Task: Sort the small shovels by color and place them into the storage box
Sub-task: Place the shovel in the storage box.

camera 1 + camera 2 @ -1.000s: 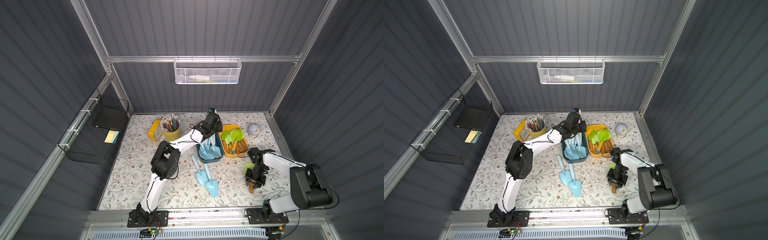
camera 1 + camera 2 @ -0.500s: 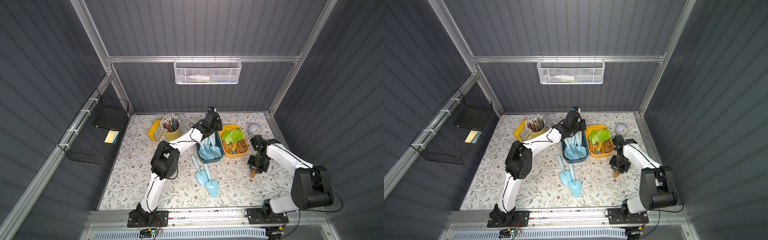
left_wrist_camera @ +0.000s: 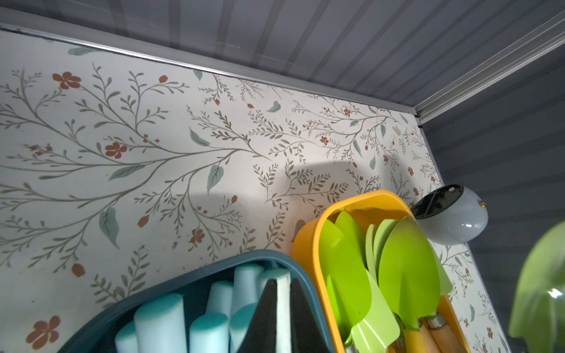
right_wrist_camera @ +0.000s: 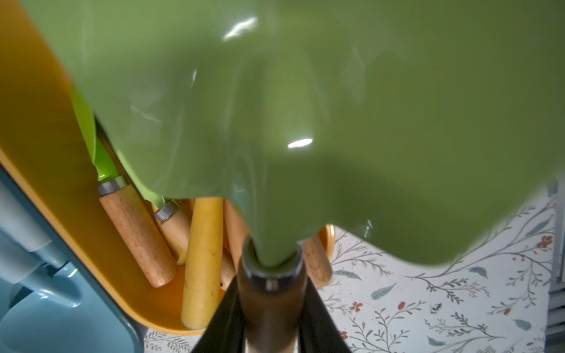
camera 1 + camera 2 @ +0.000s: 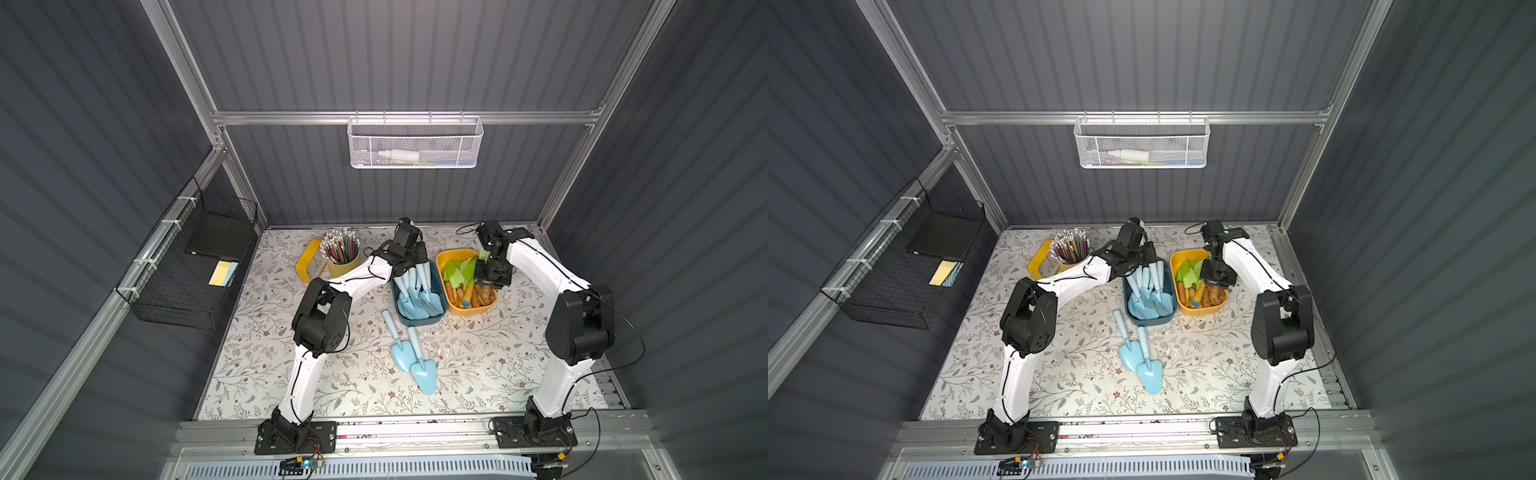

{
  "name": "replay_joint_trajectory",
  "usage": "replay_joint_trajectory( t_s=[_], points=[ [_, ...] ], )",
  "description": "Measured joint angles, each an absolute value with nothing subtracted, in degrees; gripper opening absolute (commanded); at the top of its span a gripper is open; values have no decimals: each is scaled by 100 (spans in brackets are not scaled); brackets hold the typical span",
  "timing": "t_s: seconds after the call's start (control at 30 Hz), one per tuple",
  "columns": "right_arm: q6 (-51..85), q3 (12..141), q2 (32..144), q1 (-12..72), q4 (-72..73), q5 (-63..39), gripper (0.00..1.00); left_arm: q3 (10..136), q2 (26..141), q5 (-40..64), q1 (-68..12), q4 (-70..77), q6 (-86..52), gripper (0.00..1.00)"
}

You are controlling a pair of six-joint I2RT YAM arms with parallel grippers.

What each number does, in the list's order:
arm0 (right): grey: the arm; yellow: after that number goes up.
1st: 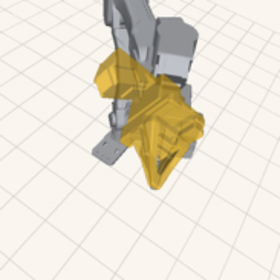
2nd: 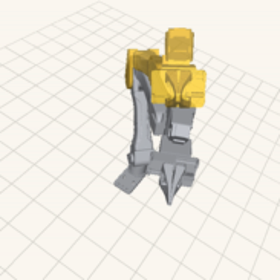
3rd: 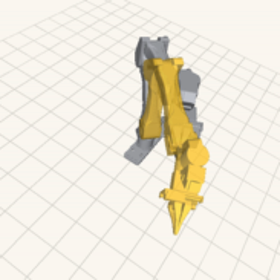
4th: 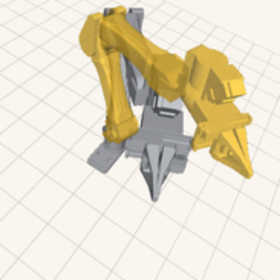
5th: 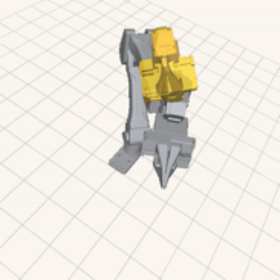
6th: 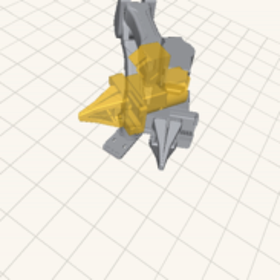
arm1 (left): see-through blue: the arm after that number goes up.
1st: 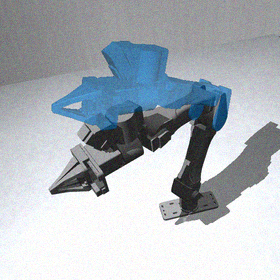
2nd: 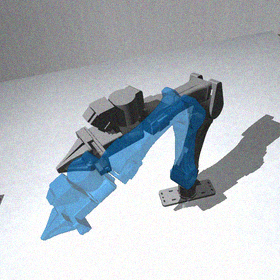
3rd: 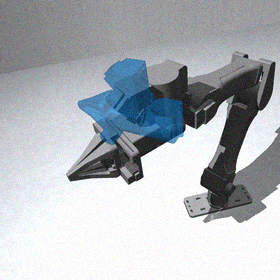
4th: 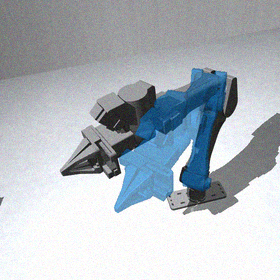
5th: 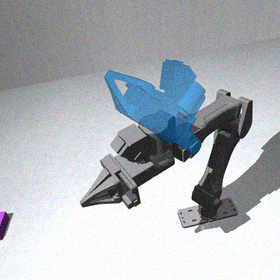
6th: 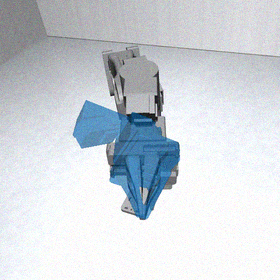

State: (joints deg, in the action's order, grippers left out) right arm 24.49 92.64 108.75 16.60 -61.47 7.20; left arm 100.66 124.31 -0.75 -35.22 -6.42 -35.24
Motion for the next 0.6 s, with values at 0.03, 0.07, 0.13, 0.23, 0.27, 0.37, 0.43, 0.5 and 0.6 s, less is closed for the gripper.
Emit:
replay_joint_trajectory(
  t_s=[0.03, 0.07, 0.13, 0.23, 0.27, 0.37, 0.43, 0.5, 0.6],
  points=[
    [2403, 9303, 11019, 1745, -6182, 781, 0, 9988, 12361, -86, -3522, -642, -3522, 15],
    [2383, 9349, 11131, 1813, -6217, 840, 0, 9915, 12287, -97, -3522, -650, -3522, 15],
    [2362, 9424, 11321, 1920, -6254, 958, 0, 9780, 12156, -121, -3531, -659, -3522, 16],
    [2329, 9467, 11511, 2018, -6305, 1129, 5, 9653, 12022, -185, -3531, -657, -3511, 25],
    [2331, 9472, 11548, 2027, -6324, 1199, 12, 9620, 11996, -224, -3533, -661, -3485, 33],
    [2335, 9483, 11598, 2025, -6383, 1479, 29, 9594, 11957, -285, -3533, -681, -3474, 54],
    [2349, 9522, 11594, 2025, -6418, 1662, 37, 9537, 11896, -331, -3533, -720, -3498, 60],
    [2368, 9642, 11581, 2025, -6418, 1739, 42, 9441, 11799, -338, -3557, -762, -3522, 63],
    [2370, 9780, 11439, 2025, -6287, 1787, 46, 9260, 11601, -333, -3579, -810, -3544, 65]
  ],
)
